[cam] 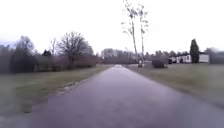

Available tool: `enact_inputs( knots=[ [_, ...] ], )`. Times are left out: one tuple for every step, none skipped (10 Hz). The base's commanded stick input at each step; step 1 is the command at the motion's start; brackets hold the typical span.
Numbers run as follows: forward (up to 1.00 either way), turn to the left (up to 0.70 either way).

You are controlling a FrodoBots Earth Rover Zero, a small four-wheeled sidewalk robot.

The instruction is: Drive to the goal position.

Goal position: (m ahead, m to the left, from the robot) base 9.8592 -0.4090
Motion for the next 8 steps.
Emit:
enact_inputs(
  knots=[
    [1.00, -0.16],
    [1.00, -0.29],
    [1.00, -0.27],
    [1.00, 0.00],
    [1.00, 0.00],
    [1.00, 0.00],
    [1.00, 0.00],
    [1.00, 0.00]
  ],
)
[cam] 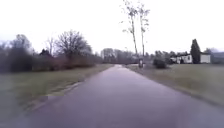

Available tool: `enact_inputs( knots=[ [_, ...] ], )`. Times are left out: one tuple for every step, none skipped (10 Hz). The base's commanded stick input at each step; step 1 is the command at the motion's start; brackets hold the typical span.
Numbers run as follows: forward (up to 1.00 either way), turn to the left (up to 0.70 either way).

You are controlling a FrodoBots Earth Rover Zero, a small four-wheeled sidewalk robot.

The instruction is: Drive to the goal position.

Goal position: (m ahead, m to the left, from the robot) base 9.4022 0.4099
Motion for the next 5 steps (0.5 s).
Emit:
enact_inputs(
  knots=[
    [1.00, 0.00],
    [1.00, 0.00],
    [1.00, 0.00],
    [1.00, 0.00],
    [1.00, 0.00]
  ],
)
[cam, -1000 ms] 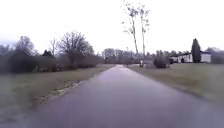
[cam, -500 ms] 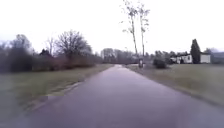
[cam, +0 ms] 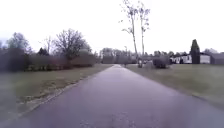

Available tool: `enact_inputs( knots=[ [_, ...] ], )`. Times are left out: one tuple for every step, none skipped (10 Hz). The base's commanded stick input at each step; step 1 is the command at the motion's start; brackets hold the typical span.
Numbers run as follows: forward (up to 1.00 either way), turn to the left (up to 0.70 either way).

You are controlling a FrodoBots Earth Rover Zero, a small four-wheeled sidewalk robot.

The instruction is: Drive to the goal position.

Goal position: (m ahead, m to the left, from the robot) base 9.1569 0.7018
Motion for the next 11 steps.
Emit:
enact_inputs(
  knots=[
    [1.00, 0.00],
    [1.00, 0.00],
    [1.00, 0.00],
    [1.00, 0.00],
    [1.00, -0.16],
    [1.00, -0.34],
    [1.00, -0.40],
    [1.00, -0.40],
    [1.00, -0.40],
    [1.00, -0.39],
    [1.00, -0.34]
  ],
)
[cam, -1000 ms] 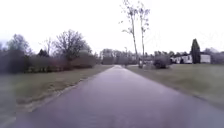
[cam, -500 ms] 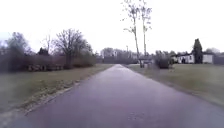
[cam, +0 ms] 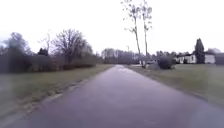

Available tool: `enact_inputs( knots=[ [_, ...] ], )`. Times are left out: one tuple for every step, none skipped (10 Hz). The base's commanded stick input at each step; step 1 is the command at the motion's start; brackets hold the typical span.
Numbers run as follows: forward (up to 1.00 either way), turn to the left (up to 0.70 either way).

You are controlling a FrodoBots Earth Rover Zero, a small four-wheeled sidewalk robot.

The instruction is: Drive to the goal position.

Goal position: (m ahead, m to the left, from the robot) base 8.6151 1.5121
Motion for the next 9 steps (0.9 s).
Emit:
enact_inputs(
  knots=[
    [1.00, -0.29],
    [1.00, -0.24],
    [1.00, -0.18],
    [1.00, -0.13],
    [1.00, -0.08],
    [1.00, -0.03],
    [1.00, 0.00],
    [1.00, 0.00],
    [1.00, 0.00]
  ],
)
